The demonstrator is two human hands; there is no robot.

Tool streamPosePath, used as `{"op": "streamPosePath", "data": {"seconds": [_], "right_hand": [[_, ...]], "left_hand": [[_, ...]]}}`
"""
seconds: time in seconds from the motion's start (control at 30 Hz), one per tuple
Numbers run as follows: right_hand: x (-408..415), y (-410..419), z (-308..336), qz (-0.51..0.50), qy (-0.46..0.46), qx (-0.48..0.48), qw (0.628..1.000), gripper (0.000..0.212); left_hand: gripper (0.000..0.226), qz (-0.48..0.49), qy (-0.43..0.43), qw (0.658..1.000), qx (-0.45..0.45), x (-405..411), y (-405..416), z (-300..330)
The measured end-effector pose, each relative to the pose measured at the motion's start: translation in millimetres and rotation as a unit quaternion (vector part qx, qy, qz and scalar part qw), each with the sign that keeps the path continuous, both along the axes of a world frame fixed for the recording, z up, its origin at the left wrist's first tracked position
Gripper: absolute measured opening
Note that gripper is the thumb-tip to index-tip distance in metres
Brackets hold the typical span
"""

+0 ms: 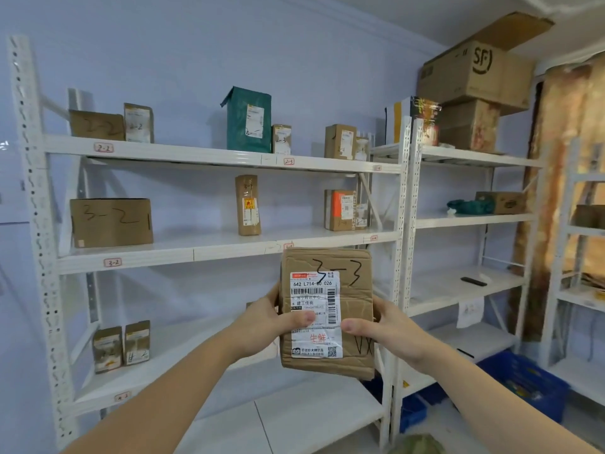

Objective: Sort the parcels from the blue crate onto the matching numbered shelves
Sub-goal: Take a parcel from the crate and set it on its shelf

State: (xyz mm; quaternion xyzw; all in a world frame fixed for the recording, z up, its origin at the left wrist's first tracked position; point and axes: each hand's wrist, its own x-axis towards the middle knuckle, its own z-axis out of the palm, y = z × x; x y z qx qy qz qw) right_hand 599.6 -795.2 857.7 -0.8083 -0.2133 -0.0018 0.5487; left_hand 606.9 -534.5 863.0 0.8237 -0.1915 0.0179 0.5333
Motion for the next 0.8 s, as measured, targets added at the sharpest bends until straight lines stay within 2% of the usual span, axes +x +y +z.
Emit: {"op": "streamPosePath", "data": {"seconds": [0.13,0.4,0.57,0.67,0.8], "right_hand": [[69,1,10,-0.006,-0.016,-0.003,1.000,0.055],[199,-13,13,-0.011,-0.034,0.001,0.999,0.052],[289,-28,17,0.002,-0.052,-0.006,0.999,0.048],[349,-35,22,0.003,-0.066,-0.003,0.998,0.050],[427,-29,36,0.012,-0.105,-0.016,0.994,0.053]], "left_hand": [[0.061,0.014,-0.024,1.000,-0.007,66,-2,9],[0.068,0.038,-0.044,0.997,-0.050,186,-20,8],[0.064,0.068,-0.049,0.996,-0.027,260,-39,18],[0.069,0.083,-0.068,0.994,-0.008,305,-48,31],[0.062,0.142,-0.091,0.986,0.009,365,-48,46]]}}
